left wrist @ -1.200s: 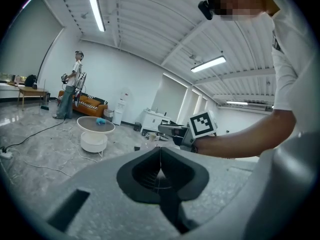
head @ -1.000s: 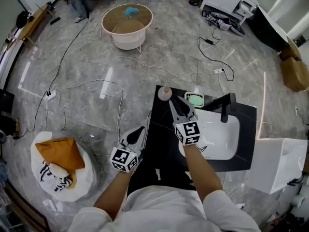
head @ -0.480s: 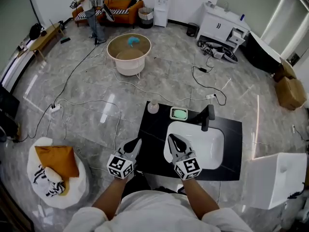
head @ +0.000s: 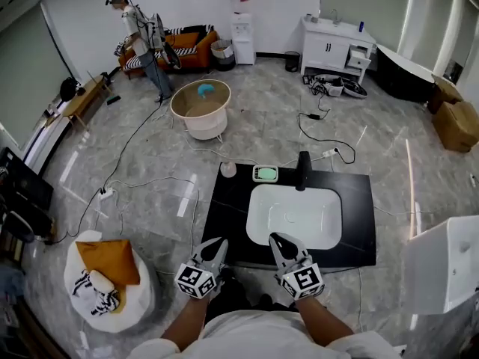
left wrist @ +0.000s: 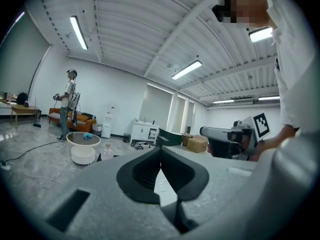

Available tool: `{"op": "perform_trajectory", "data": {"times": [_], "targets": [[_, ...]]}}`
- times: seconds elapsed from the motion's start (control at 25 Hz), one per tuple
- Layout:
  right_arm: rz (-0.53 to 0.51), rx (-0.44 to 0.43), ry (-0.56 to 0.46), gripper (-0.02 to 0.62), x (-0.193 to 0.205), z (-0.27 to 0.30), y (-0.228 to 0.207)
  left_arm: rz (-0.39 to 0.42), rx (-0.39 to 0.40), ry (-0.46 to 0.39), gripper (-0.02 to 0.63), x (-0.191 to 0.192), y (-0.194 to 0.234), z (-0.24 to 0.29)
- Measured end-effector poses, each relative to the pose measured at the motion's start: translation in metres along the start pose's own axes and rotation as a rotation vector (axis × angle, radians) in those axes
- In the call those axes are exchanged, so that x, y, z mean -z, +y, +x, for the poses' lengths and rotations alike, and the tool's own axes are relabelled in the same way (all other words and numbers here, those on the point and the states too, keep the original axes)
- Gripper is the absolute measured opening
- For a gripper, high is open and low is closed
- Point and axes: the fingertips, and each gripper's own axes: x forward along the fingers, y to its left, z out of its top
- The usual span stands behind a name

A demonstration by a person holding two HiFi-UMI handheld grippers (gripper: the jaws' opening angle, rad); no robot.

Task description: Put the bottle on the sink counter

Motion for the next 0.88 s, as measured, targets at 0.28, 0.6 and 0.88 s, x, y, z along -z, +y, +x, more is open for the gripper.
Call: {"op": "perform_trajectory", "data": {"times": [0.28,0.6,0.88], "targets": [[0.017,0.094,-0.020,0.020,0.002,-0.068,-0.003,0.022,0.079,0.012,0.016,0.007,-0.056,-0.018],[-0.027,0.175,-0.008,0.020,-0.001,-0.139,0.047,0.009,0.253,-0.013,0.015,0.014,-0.116,-0.053],[-0.028,0.216,0.025,0.020,0.006,-0.184,0.114,-0.011,0.347,0.018,0.017,0.034,-0.152,-0.114]]}}
